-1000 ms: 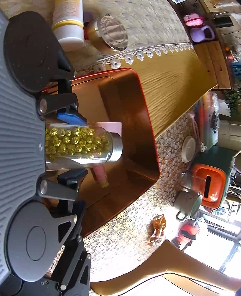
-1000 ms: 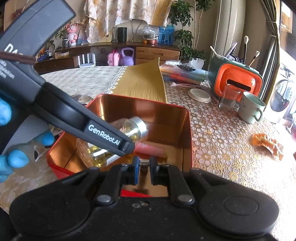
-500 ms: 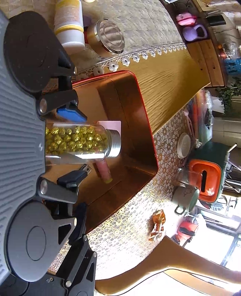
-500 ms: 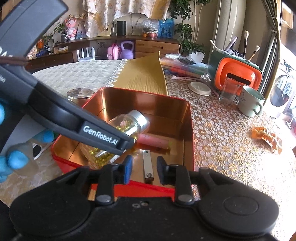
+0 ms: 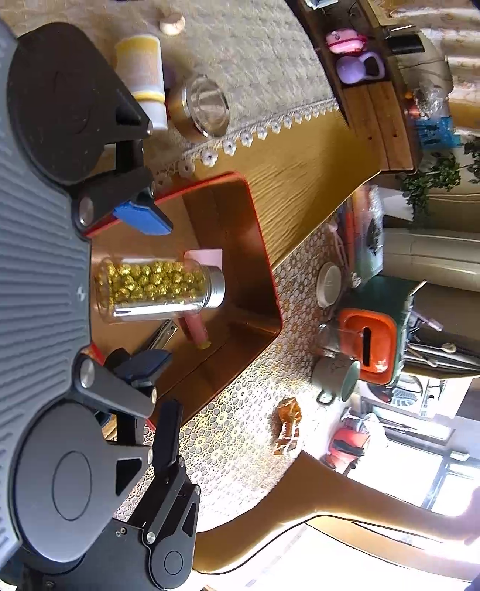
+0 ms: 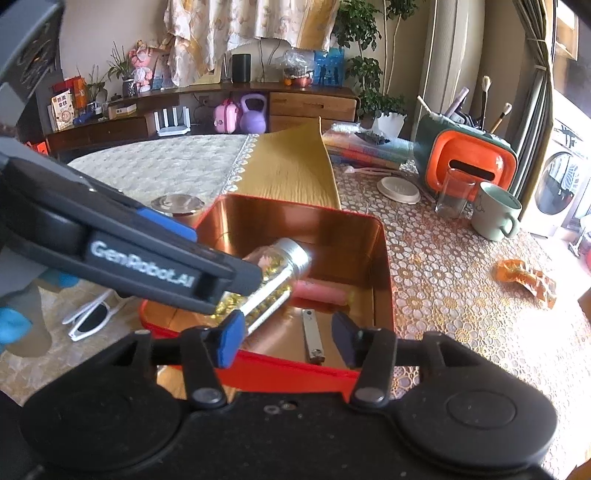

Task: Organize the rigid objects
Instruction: 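Open both tools to release the jar and clipper inside the red box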

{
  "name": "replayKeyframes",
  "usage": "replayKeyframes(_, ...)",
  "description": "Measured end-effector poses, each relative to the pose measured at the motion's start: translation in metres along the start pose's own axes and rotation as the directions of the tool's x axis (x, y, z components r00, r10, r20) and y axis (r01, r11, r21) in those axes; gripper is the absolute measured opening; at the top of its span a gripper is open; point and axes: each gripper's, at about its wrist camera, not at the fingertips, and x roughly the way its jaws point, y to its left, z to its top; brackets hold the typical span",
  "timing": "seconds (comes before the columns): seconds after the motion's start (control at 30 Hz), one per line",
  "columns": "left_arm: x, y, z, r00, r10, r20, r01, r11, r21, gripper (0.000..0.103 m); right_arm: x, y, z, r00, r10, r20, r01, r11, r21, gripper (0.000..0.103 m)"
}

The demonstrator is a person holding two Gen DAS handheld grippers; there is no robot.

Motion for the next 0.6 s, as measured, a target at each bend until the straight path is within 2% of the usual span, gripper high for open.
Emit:
replayKeyframes(0.23, -0.036, 0.010, -0.007, 0.994, 0.093, 0.064, -0.094, 0.995, 0.017, 0.069, -0.013, 0.009, 0.004, 0.999, 0.018, 0.029, -0.019, 0.999, 0.031, 0.069)
replayKeyframes(0.3, -0.046, 0.016, -0.010, 0.992, 0.097, 0.076, -0.098, 0.995, 0.013, 0.081, -0.018, 0.015, 0.004, 0.999, 0.023, 0.038, -0.024, 0.999, 0.036, 0.074)
replayKeyframes(0.6, -0.080, 0.045, -0.025, 0.986, 0.126, 0.113, -0.124, 0.992, -0.030, 0.082, -0.034, 0.034, 0.006, 0.998, 0.029, 0.055, -0.031, 0.999, 0.032, 0.091)
